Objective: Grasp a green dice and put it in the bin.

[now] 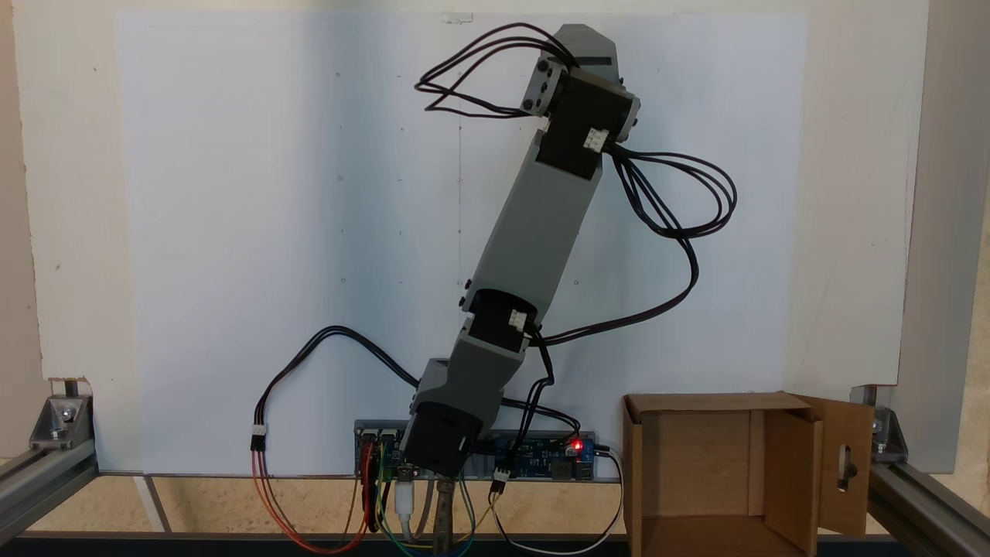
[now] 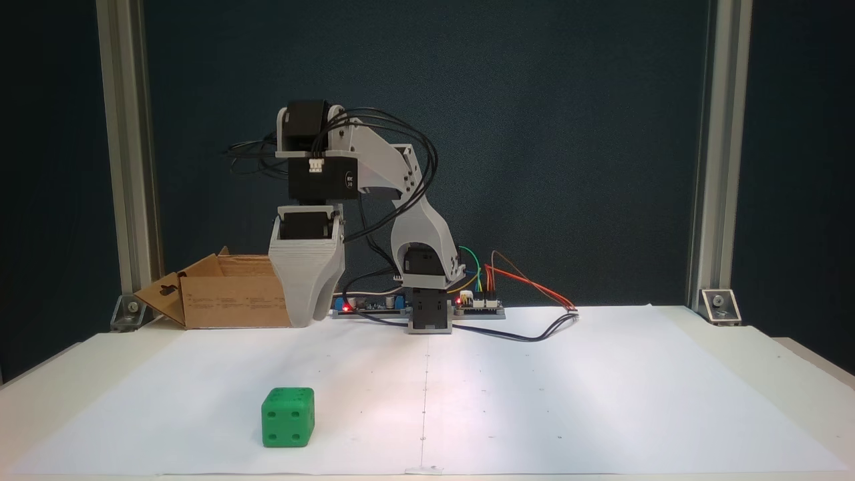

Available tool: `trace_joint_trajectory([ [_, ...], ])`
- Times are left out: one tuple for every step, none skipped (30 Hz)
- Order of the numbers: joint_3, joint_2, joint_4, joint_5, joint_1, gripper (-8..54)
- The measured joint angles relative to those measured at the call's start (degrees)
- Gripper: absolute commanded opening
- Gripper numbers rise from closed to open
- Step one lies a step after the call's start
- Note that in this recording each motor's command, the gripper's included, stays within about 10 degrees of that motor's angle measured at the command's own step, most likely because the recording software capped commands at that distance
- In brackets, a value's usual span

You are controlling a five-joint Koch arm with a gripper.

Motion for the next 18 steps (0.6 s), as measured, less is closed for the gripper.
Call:
trace_joint_trajectory([
  [0.1, -0.4, 0.0, 0.0, 0.0, 43.8],
  [0.1, -0.9, 0.0, 0.0, 0.1, 43.8],
  [0.1, -1.3, 0.0, 0.0, 0.2, 43.7],
  [0.1, -1.7, -0.3, 0.0, 0.3, 43.7],
  [0.1, -2.0, -0.8, 0.0, 0.4, 43.6],
  [0.1, -2.3, -1.5, 0.0, 0.6, 43.6],
  [0.1, -2.5, -2.0, 0.0, 0.7, 43.6],
  [0.1, -2.8, -2.5, 0.0, 0.8, 43.6],
  [0.1, -3.0, -3.1, 0.0, 1.1, 43.6],
  [0.1, -3.2, -3.6, 0.0, 1.3, 43.5],
  [0.1, -3.3, -4.0, 0.0, 1.5, 43.5],
  [0.1, -3.3, -4.4, 0.0, 1.7, 43.5],
  [0.0, -3.4, -4.7, 0.0, 1.8, 43.5],
  [0.0, -3.5, -4.8, 0.0, 2.0, 43.5],
  [0.1, -3.7, -5.0, 0.0, 2.1, 43.5],
  [0.1, -4.0, -5.1, 0.0, 2.2, 43.5],
  [0.1, -4.0, -5.1, 0.0, 2.1, 43.5],
  [0.1, -4.1, -5.2, 0.0, 2.2, 43.5],
])
